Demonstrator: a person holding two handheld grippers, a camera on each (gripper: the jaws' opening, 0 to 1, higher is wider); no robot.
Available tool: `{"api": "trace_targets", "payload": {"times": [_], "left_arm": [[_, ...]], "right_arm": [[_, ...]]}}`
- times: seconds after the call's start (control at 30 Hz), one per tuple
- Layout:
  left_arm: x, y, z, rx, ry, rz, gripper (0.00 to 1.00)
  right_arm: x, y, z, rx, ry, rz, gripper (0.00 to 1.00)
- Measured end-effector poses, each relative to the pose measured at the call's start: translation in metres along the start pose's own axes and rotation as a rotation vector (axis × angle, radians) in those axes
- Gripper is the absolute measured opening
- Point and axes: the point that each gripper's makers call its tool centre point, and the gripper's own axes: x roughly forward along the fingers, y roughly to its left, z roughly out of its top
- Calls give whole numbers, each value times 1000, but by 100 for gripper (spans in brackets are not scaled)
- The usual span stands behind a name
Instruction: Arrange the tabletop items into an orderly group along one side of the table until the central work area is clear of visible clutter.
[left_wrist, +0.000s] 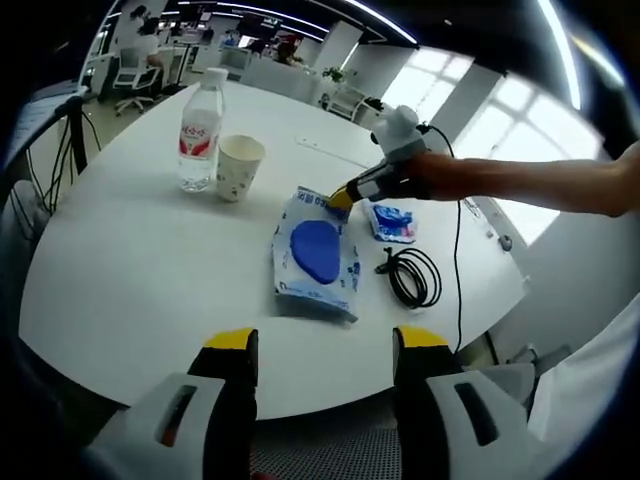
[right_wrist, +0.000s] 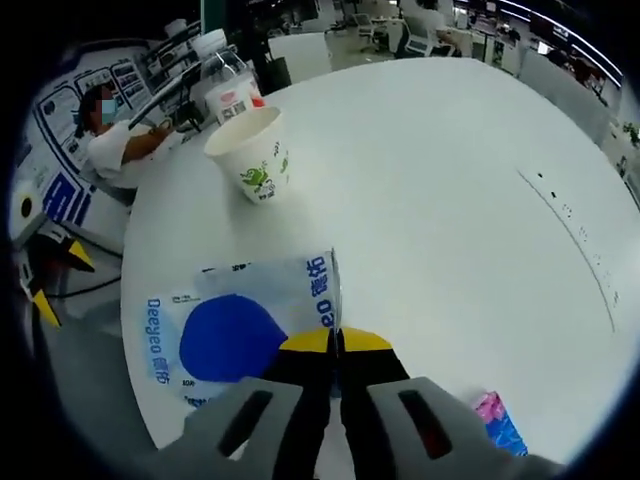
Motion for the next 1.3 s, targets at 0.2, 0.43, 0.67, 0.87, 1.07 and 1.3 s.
{"api": "trace_targets", "payload": {"times": [0.2,0.43,0.67,0.87,1.07,1.3], "left_arm": [[1,-2,0,1,1,-11,54],[2,-3,0,-1,2,-24,54],[4,7,-3,-65,-12,-22,53],[6,9,0,-70,-19,-21,54],[10,8,1,-65,-15,-31,53],[18,9,-3,-52,6,-43,54]], "right_arm": [[-16,18,-5,26,-11,-7,0],[-28,23,-11,61,-25,-16,0],[-37,15,-9,153,-59,-26,0],[-51,17,-17,313,-119,-29,0],[-65,29,-36,382,-135,-43,0],[-78,37,-57,428,-167,-70,0]]}}
